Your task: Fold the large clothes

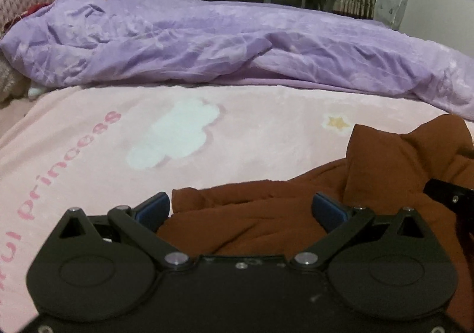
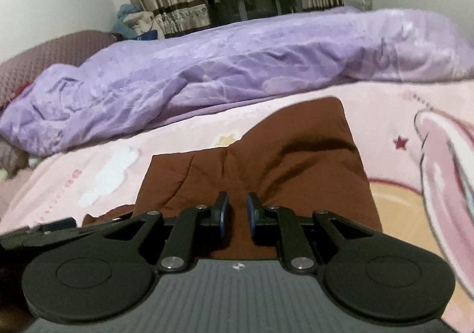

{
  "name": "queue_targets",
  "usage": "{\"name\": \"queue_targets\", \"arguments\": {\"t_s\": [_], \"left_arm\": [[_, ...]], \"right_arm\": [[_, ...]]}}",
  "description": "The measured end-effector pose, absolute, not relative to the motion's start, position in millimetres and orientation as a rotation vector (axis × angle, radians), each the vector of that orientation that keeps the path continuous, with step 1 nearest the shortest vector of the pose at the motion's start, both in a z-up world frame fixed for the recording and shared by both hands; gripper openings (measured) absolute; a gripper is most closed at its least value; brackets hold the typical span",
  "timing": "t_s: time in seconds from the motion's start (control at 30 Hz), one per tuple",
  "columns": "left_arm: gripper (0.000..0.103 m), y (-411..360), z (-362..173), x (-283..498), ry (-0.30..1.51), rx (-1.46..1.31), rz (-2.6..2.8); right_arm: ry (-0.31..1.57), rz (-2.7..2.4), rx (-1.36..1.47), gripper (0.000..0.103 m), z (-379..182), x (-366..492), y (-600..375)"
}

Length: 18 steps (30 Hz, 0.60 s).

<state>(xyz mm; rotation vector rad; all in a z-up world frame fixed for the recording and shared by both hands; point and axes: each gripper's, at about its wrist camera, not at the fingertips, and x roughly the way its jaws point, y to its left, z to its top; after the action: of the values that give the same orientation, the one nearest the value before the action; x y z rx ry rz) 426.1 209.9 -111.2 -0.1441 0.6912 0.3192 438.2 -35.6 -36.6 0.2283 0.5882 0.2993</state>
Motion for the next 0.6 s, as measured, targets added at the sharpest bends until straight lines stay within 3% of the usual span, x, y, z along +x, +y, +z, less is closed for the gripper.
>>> {"name": "queue_targets", "arguments": {"t_s": [0.27,0.6], "left_arm": [[0.103,199.7,-56.4,433.2,0.527,0.003,0.31],[0.103,235.5,-127.6,473.9,0.743,-0.149,0.325]], "right_arm": [[0.46,0.196,0.165,0.026,16.1,452.8,-52.1],[0.67,0.205,0.318,0.019,-60.5,512.5,-67.8]]}}
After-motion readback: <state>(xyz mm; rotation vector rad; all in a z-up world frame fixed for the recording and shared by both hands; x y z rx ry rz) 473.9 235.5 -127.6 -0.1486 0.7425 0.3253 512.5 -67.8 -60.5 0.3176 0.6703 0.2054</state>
